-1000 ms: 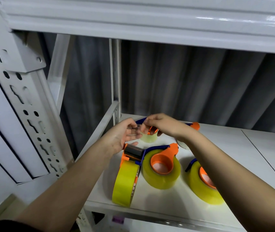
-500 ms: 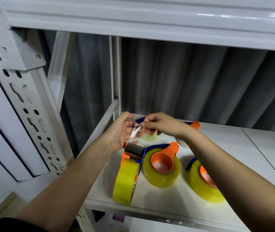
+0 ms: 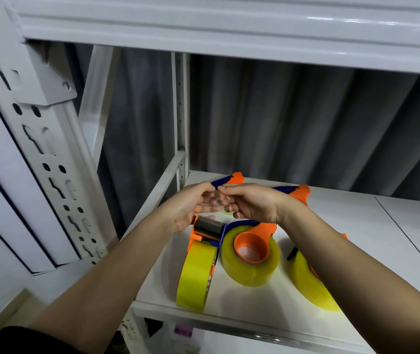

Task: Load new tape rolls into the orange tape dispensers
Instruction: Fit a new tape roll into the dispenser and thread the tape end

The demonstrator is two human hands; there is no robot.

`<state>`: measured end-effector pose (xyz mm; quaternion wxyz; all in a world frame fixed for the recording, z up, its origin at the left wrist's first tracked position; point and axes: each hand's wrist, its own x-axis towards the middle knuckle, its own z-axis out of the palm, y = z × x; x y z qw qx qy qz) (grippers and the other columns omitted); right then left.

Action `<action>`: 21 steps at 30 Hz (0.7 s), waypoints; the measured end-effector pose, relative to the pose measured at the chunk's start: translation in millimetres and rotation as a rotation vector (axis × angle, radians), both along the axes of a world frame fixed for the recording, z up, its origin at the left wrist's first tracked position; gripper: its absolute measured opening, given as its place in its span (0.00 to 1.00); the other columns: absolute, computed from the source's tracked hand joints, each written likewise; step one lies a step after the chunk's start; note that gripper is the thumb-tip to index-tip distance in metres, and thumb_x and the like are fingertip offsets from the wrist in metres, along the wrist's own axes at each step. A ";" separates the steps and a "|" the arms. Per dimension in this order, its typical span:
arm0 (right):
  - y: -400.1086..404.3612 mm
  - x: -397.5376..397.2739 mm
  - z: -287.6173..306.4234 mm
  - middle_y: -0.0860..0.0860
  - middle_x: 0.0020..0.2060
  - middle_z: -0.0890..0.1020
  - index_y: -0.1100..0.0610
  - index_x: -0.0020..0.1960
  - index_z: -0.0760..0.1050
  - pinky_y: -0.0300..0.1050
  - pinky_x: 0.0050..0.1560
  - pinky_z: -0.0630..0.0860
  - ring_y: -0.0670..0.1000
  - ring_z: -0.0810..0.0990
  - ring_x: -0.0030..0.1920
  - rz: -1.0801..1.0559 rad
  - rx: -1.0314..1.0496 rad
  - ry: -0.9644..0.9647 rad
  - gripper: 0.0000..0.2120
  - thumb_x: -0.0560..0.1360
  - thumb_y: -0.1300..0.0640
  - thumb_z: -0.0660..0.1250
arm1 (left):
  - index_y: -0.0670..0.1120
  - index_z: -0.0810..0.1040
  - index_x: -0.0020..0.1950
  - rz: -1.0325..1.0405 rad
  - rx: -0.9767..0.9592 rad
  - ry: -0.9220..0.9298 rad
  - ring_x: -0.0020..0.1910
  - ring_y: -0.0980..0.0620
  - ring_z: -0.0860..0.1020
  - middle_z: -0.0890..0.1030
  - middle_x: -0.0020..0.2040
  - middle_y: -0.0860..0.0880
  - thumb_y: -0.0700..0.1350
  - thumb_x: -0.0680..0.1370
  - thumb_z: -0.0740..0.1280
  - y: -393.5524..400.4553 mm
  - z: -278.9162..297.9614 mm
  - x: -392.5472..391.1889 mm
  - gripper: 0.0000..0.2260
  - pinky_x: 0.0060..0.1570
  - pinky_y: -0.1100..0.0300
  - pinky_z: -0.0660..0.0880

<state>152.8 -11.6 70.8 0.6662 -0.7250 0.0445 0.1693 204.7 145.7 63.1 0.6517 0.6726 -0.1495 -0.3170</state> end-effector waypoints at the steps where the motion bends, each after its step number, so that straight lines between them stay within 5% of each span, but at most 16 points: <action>1: 1.1 0.6 -0.1 0.47 0.35 0.73 0.53 0.42 0.72 0.36 0.34 0.62 0.43 0.70 0.32 -0.011 -0.017 -0.011 0.10 0.81 0.52 0.59 | 0.43 0.76 0.41 0.006 0.013 0.006 0.44 0.48 0.80 0.78 0.37 0.46 0.45 0.80 0.59 -0.2 0.4 0.2 0.11 0.46 0.59 0.76; 10: 17.6 -9.2 5.4 0.46 0.35 0.77 0.58 0.41 0.76 0.33 0.40 0.70 0.39 0.74 0.36 -0.095 -0.494 -0.440 0.16 0.82 0.55 0.56 | 0.46 0.68 0.30 0.071 0.037 0.134 0.39 0.50 0.80 0.77 0.35 0.48 0.42 0.76 0.58 -4.3 5.9 -1.9 0.14 0.43 0.56 0.74; 15: 7.9 -16.5 -6.2 0.47 0.47 0.79 0.54 0.54 0.79 0.45 0.51 0.72 0.47 0.76 0.51 -0.268 -0.956 -0.797 0.15 0.83 0.53 0.53 | 0.47 0.66 0.29 0.056 0.050 0.150 0.39 0.49 0.79 0.75 0.28 0.50 0.42 0.76 0.58 -2.8 6.2 -2.5 0.14 0.43 0.56 0.74; 21: -9.6 -27.4 -23.0 0.50 0.49 0.79 0.55 0.58 0.76 0.40 0.46 0.69 0.50 0.76 0.48 -0.201 -1.340 -1.171 0.13 0.73 0.58 0.68 | 0.46 0.65 0.30 0.039 0.046 0.181 0.39 0.49 0.78 0.73 0.32 0.47 0.41 0.76 0.56 -2.3 9.9 -4.0 0.14 0.38 0.59 0.74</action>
